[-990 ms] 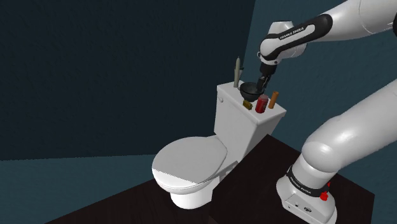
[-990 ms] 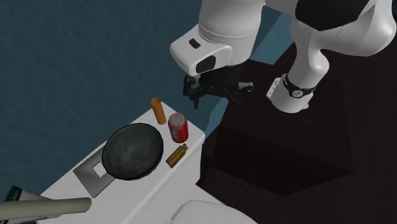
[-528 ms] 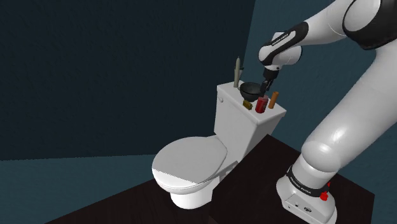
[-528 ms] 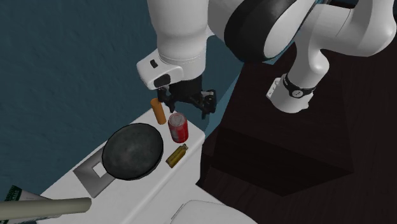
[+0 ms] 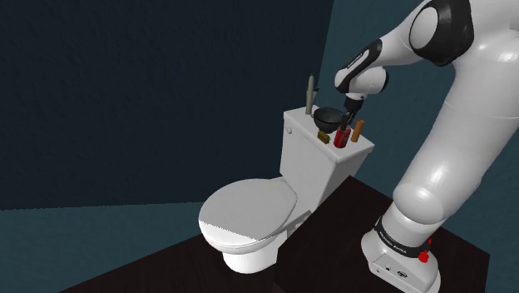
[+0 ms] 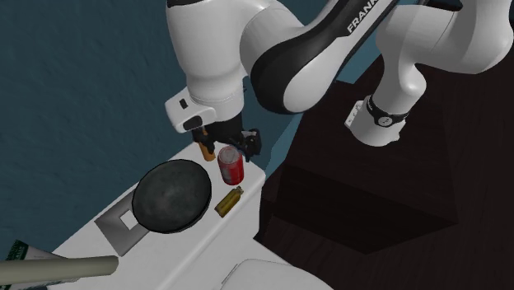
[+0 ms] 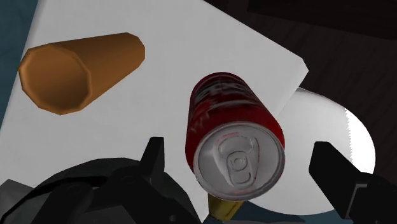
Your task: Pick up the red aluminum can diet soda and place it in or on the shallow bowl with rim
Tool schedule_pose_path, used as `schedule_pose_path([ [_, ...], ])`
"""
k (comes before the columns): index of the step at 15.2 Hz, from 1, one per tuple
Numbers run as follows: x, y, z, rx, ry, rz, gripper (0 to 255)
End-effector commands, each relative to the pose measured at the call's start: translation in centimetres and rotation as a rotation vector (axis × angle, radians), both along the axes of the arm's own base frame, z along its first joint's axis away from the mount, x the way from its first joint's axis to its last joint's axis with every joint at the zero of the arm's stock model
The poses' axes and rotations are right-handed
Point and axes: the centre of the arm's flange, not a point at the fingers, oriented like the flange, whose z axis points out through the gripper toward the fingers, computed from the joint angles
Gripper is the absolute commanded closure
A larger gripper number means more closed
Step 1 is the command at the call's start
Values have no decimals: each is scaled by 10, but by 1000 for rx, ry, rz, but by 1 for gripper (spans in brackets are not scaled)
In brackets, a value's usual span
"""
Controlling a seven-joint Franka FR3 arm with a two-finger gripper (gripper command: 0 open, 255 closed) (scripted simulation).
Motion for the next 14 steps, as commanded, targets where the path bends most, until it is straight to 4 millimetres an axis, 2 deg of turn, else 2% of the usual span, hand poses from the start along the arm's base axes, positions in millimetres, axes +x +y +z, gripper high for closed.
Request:
schedule_pose_path([
  [1, 1, -1, -10, 0, 0, 0, 0],
  [3, 1, -1, -19, 0, 0, 0, 0],
  [10, 1, -1, -19, 0, 0, 0, 0],
  [11, 1, -1, -19, 0, 0, 0, 255],
  [14, 1, -1, -19, 0, 0, 0, 255],
])
